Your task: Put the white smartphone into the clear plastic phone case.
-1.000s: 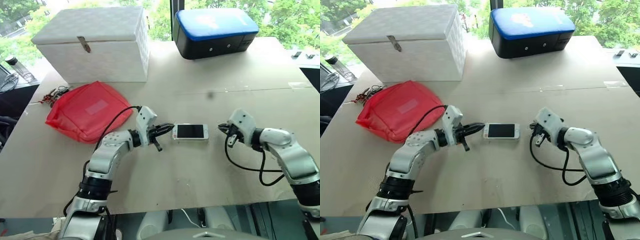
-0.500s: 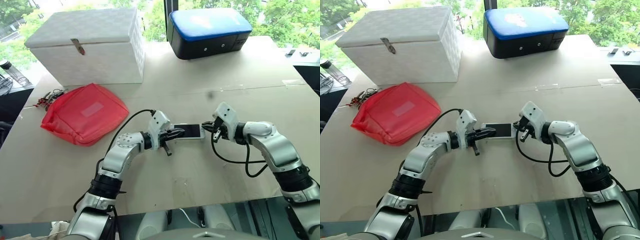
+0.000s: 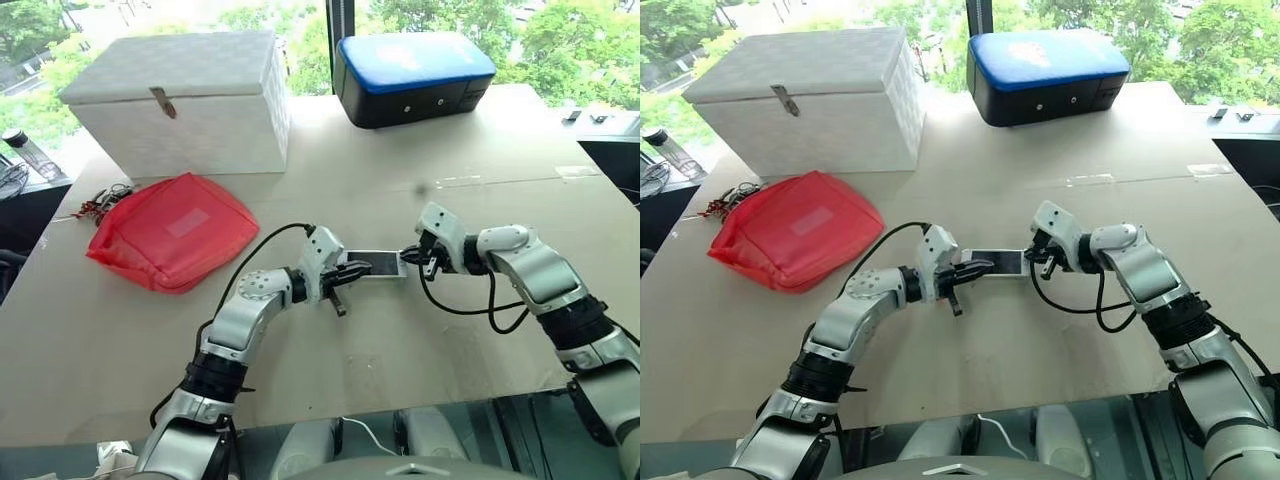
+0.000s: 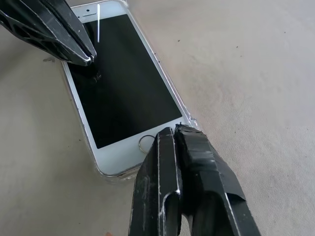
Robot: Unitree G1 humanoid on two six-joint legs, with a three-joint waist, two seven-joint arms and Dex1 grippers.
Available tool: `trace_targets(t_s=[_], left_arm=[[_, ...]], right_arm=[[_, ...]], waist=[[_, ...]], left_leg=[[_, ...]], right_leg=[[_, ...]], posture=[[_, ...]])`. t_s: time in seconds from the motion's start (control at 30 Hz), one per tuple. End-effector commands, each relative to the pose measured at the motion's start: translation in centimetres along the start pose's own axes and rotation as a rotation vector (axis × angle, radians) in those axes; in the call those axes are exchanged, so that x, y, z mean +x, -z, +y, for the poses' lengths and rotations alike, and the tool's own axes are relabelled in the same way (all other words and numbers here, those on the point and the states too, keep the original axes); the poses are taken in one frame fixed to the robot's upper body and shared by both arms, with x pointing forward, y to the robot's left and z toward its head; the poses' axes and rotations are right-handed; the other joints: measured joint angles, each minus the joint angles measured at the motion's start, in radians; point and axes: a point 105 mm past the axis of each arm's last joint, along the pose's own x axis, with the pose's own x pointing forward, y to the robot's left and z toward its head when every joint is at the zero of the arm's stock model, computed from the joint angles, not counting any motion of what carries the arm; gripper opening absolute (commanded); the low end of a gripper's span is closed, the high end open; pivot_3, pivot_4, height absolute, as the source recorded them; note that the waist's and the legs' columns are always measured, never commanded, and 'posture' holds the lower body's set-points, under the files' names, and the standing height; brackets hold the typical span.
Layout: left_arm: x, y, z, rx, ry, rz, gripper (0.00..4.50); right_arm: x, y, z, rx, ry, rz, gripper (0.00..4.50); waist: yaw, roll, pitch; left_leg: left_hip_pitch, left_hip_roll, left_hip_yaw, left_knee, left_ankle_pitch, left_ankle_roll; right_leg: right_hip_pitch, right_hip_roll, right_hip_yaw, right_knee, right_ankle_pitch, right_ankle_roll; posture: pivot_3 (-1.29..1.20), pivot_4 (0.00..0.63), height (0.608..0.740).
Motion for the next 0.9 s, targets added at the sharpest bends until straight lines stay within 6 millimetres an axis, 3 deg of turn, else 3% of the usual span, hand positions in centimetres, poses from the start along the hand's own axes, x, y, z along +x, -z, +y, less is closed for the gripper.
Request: trace_targets(t_s=[0.03, 0.17, 0.37, 0.47, 0.6, 0.9], left_arm=[[0.2, 0.5, 0.1, -0.008, -0.013, 0.016, 0.02], [0.2, 0.6, 0.1, -0.012, -0.019, 0.023, 0.02], [0.3, 0.9, 0.3, -0.017, -0.027, 0.032, 0.02], [0.3, 1.0, 0.3, -0.02, -0.029, 0.034, 0.02], [0.4, 0.9, 0.2, -0.02, -0.027, 0.028, 0.02], [0.7, 0.8, 0.1, -0.014, -0.018, 0.025, 0.02]], right_arm=[[2.1, 6.2, 1.8, 0.104, -0.065, 0.222, 0.0], [2.4, 6.2, 1.1, 0.064, -0.009, 0.206, 0.0], [-0.1, -0.5, 1.4, 0.111, -0.046, -0.202, 0.0], [-1.5, -1.7, 1.4, 0.108, -0.028, -0.263, 0.0], [-2.4, -1.6, 2.3, 0.102, -0.035, -0.256, 0.0], [-0.9, 2.6, 3.5, 0.066, -0.087, -0.008, 0.0]], waist=[[0.0, -0.002, -0.004], [0.002, -0.005, -0.009], [0.004, -0.004, -0.007], [0.002, -0.002, -0.005], [0.005, 0.0, -0.004], [0.016, 0.0, -0.004]], left_leg=[[0.001, 0.0, 0.0, 0.0, 0.0, 0.0], [0.009, 0.0, 0.0, -0.002, -0.002, 0.003], [0.009, 0.001, -0.001, -0.003, -0.002, 0.004], [0.003, 0.001, 0.0, -0.003, -0.001, 0.001], [-0.004, 0.001, -0.001, -0.003, -0.001, 0.001], [-0.006, 0.001, -0.001, -0.004, -0.001, 0.002]], right_leg=[[0.001, 0.0, 0.0, 0.0, 0.0, 0.0], [0.009, 0.0, 0.0, -0.003, 0.0, 0.0], [0.01, 0.0, 0.0, -0.005, 0.0, 0.0], [0.005, 0.0, 0.001, -0.006, 0.0, 0.0], [-0.002, 0.0, 0.0, -0.007, 0.0, 0.0], [-0.003, 0.0, -0.001, -0.01, 0.0, 0.0]], posture=[[0.0, 0.15, 0.74], [0.0, 0.15, 0.74], [0.0, 0.15, 0.74], [0.0, 0.15, 0.74], [0.0, 0.15, 0.74], [0.0, 0.15, 0.74]])
